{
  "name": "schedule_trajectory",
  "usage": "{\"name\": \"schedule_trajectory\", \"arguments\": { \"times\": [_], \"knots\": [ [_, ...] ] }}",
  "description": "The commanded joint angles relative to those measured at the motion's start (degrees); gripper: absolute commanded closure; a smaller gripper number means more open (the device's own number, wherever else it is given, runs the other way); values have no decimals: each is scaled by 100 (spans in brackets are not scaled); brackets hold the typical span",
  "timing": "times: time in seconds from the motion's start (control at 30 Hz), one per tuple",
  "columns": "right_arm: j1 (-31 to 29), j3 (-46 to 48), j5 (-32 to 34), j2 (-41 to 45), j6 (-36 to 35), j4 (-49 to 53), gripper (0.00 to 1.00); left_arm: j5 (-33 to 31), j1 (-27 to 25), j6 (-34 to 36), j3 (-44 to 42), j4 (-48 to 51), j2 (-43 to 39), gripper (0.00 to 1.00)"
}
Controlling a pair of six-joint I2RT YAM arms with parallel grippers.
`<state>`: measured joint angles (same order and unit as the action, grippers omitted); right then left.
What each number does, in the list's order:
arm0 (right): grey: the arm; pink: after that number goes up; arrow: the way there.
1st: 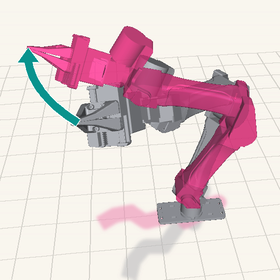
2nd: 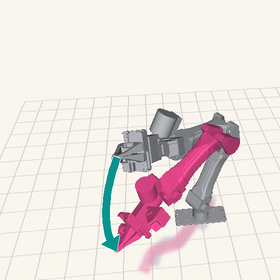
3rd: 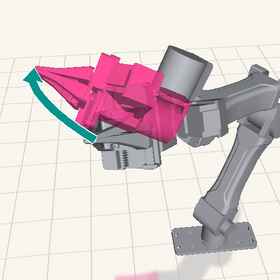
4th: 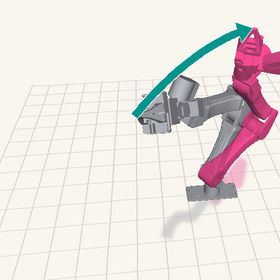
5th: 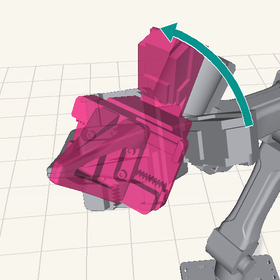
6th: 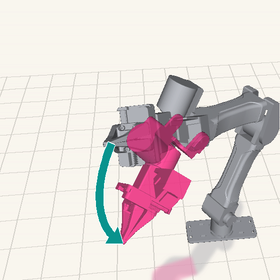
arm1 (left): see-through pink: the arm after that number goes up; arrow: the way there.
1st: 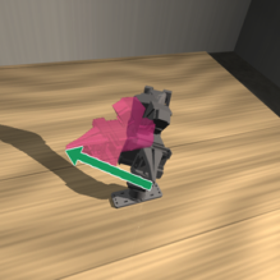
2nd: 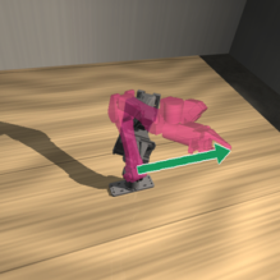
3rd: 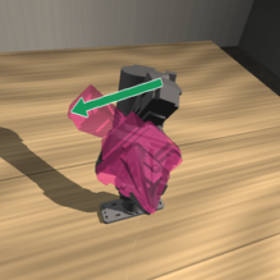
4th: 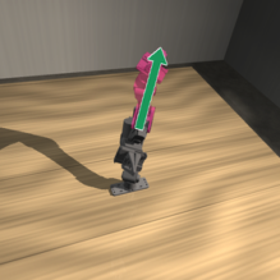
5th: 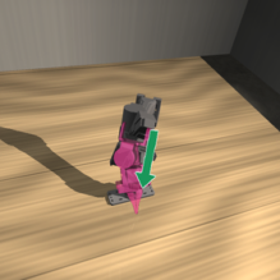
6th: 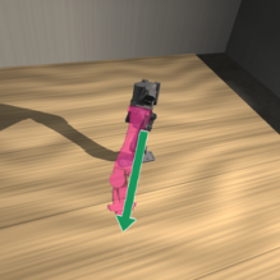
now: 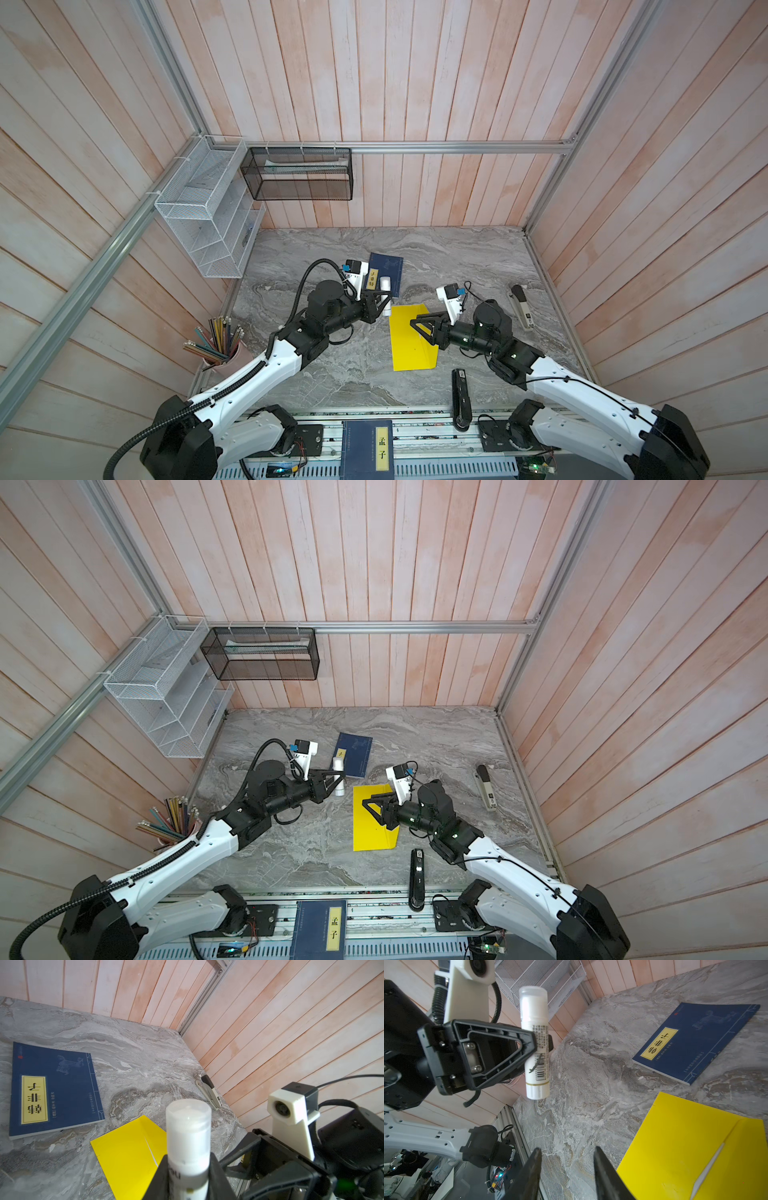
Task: Place the letter into the envelope and seal it
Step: 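Lift the glue stick with the left gripper toward the right gripper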
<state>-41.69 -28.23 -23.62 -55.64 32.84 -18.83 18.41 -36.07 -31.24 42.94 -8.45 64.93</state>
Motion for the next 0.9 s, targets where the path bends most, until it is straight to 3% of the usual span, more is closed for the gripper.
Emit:
{"name": "schedule_trajectory", "arguments": {
  "times": [0.0,0.53,0.87],
  "knots": [
    [-90,181,-187,86,-6,-1039,56,14,-68,-8,-130,-647,-30,95],
    [-216,201,-584,-663,161,-2133,48,-97,-92,-281,-702,-1457,-575,95],
    [-260,-39,-261,-706,17,-2026,46,-164,-150,-153,-912,-1296,-765,96]
  ]
}}
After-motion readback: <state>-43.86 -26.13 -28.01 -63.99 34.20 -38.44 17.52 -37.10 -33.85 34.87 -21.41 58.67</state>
